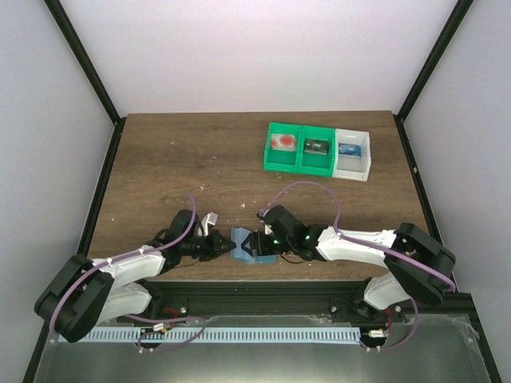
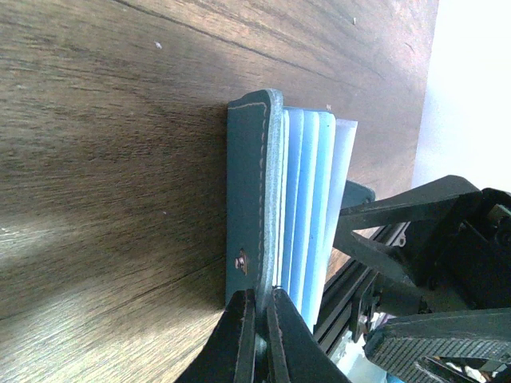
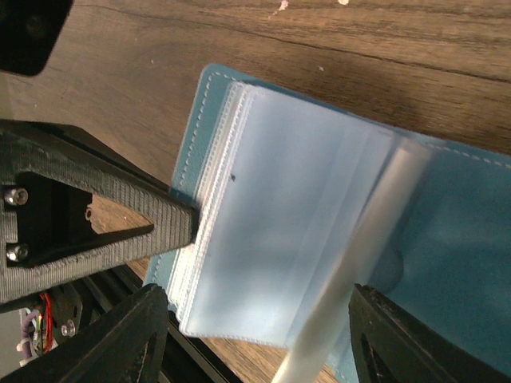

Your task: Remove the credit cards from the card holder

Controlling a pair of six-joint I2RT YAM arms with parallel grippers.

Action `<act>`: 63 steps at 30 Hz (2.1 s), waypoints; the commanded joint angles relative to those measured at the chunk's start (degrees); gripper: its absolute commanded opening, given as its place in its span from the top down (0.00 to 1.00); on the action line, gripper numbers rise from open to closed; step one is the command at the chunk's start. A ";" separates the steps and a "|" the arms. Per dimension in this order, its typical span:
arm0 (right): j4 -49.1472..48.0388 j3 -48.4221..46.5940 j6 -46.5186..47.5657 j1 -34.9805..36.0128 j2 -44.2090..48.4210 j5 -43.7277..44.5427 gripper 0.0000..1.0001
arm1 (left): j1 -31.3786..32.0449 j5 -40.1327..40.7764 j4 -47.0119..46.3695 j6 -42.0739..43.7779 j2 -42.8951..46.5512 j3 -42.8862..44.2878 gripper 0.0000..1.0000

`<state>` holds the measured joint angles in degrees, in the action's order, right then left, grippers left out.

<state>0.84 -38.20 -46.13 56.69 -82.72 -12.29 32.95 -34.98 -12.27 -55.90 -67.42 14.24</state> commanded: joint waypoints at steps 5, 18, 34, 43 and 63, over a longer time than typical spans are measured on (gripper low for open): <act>-0.36 -3.25 0.50 0.71 -3.88 -0.38 0.34 | 0.19 -1.01 -1.02 -0.11 0.78 -0.39 1.00; 0.00 -3.66 0.42 0.70 -5.86 -0.78 0.22 | 0.18 -1.01 -1.71 -0.72 1.11 -1.22 1.00; 0.42 -3.59 0.73 0.79 -6.99 0.21 0.24 | 0.19 -0.97 -1.87 -0.79 0.91 -1.26 1.00; 5.82 -3.22 1.29 0.79 -4.06 6.40 0.28 | 0.19 -1.05 -1.90 -0.70 0.67 -1.27 1.00; 18.17 -5.92 2.58 0.76 7.03 17.11 0.34 | 0.13 -1.06 -2.05 -0.70 0.77 -1.56 1.00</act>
<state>15.53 -40.62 -44.18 57.14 -79.24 1.58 32.95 -35.24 -13.41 -56.75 -67.00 13.37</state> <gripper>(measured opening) 0.668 0.048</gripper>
